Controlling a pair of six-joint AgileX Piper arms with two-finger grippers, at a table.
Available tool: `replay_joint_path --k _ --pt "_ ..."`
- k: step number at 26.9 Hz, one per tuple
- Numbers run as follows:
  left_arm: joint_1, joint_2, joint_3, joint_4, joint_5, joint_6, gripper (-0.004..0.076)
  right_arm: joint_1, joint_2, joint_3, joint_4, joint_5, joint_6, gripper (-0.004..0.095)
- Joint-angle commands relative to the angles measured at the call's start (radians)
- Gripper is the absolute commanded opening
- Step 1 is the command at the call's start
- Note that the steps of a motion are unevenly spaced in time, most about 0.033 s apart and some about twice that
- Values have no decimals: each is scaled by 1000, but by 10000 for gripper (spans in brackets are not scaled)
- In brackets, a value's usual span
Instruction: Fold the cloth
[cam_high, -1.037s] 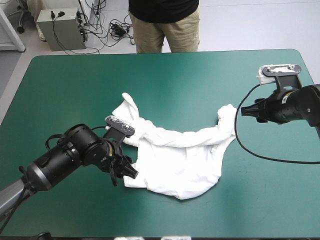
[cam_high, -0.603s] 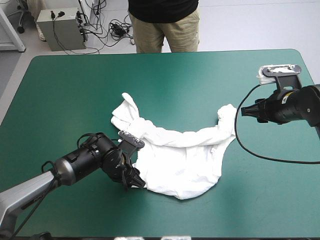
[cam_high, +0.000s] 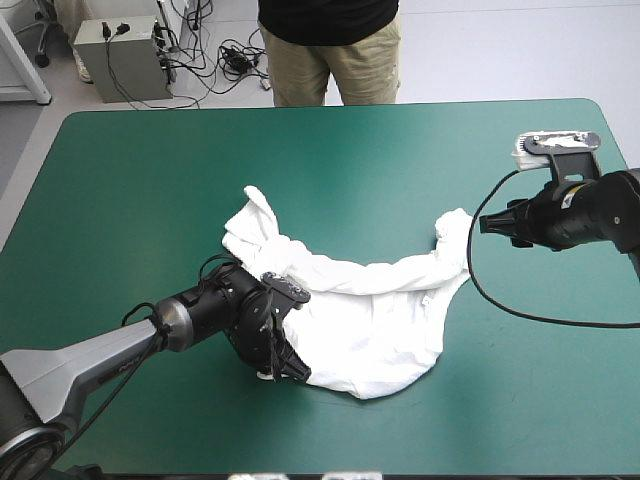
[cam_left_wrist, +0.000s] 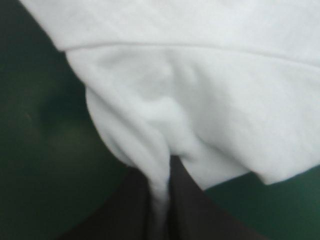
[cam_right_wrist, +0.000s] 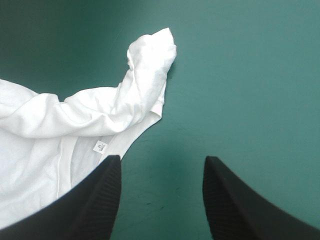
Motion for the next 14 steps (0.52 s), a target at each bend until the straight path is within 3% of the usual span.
replay_joint_path --k 1,4,11,14 --pt "-1 29 18 52 -56 -1 -9 -3 16 -23 18 -34 -18 537" --pt "-1 29 18 50 -56 -1 -9 -3 74 -23 52 -82 -33 593" --pt "-1 29 18 50 -44 -1 -9 -3 265 -23 47 -110 -35 594" --pt "-1 29 18 32 -48 15 -9 -3 355 -23 47 -205 -35 594"
